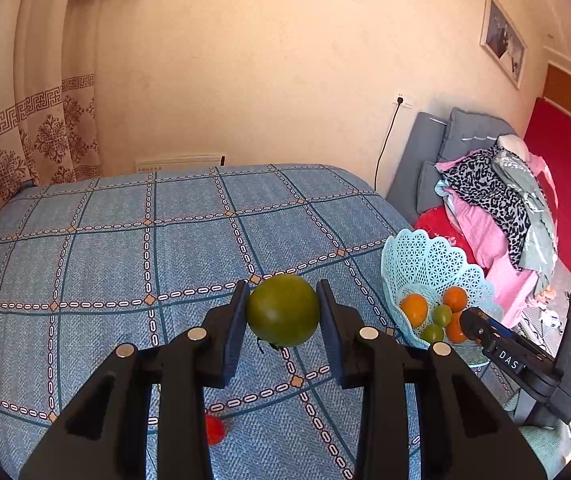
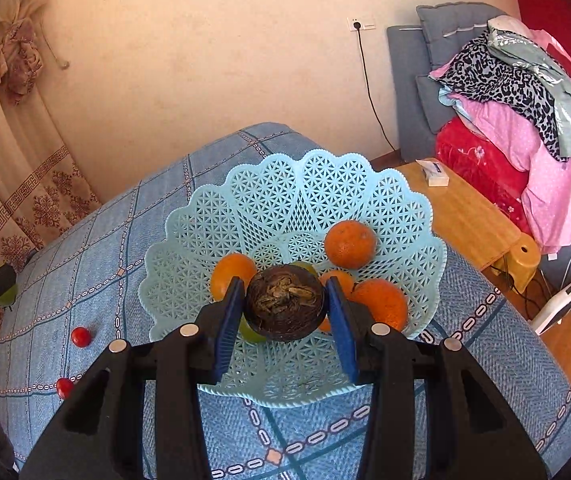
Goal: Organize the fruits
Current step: 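Drop the dark fruit into the basket with the right tool while the left tool carries the green tomato, then lower the large green tomato into the basket and open the left tool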
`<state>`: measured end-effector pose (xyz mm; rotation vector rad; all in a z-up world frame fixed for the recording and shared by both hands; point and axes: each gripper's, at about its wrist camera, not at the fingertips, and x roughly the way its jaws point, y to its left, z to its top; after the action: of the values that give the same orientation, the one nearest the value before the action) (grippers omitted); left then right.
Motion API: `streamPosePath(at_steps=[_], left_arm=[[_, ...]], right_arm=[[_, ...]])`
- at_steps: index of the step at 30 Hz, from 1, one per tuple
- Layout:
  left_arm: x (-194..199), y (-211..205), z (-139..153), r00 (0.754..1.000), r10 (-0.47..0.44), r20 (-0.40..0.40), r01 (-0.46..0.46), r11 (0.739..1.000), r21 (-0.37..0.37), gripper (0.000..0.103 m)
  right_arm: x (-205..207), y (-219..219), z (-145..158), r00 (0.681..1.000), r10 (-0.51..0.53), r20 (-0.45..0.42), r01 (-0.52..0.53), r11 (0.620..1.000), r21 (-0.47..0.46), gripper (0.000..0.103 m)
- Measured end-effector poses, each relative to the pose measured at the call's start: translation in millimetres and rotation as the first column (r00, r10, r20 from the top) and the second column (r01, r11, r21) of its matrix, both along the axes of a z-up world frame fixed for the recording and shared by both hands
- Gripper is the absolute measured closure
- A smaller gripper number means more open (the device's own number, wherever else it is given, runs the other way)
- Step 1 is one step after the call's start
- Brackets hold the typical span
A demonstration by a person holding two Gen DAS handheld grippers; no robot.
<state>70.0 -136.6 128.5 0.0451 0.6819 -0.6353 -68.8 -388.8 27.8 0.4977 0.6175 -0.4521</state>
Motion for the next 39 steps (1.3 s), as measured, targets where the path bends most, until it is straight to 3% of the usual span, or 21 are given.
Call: streamPosePath(at_steps=[2,20,31,39], left_arm=[[-1,-2,-1,1.0,-0.003,0.0,0.003,1.0,0.004,0.068],[-19,-33,-5,0.994,-0.108,-0.014,0.108,0.994,0.016,0.068],[-33,-102,-4,0.971,-0.237,-0.025,0.238,0.969,0.059,0.068],[-28,-158,-20,0.948,-0.306,-0.089,0.313,0.947,0.077,0.068]], right_arm=[[-2,0,2,1.0,0.001,0.009,-0.001,1.0,-0.004,0.051],[-47,3,32,0.994,-0.002,0.111,0.009,0.998,-0.062,0.05],[-64,-21,27,0.991,-0.033,0.132,0.035,0.999,-0.012,0.05],[-65,-34,20,0.993,-0.05,0.106,0.052,0.999,-0.016,0.05]])
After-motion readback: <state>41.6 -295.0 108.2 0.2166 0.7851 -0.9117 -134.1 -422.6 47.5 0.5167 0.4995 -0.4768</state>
